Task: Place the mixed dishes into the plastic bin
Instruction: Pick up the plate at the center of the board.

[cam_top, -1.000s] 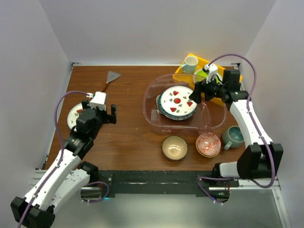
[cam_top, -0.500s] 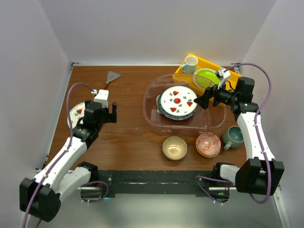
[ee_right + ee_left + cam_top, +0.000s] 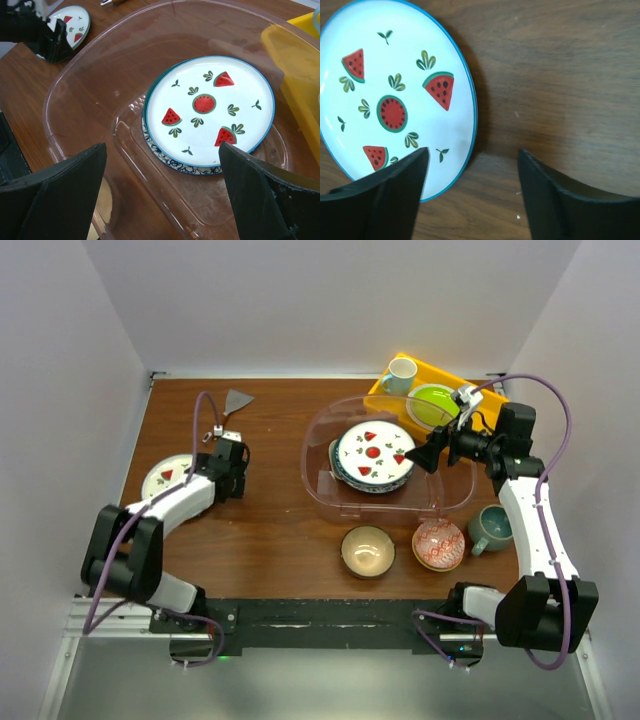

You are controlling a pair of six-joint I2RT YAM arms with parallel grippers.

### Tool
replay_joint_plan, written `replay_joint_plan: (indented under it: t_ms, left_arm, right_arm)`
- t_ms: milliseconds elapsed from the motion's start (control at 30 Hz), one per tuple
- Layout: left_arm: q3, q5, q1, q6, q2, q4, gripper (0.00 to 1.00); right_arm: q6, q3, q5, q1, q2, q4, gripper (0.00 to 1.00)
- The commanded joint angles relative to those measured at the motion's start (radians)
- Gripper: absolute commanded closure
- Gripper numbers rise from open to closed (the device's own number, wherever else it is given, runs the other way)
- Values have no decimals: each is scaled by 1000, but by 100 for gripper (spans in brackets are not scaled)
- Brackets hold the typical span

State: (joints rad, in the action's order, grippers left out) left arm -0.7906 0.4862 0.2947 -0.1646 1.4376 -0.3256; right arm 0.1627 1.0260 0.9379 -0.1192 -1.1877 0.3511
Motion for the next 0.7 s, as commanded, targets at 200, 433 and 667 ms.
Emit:
replay_joint_plan:
  t_ms: [200, 433, 667]
  left_arm:
    - [-108, 118, -6, -4, 175, -67, 39]
    - [-165, 127, -14, 17, 312, -107, 56]
    - [-183, 117, -14, 28, 314, -125, 80]
  right_arm:
    - [32, 17, 45, -7, 25, 11, 2]
    - [35, 20, 59, -7, 25, 23, 2]
    - [40, 20, 70, -8, 36, 29, 2]
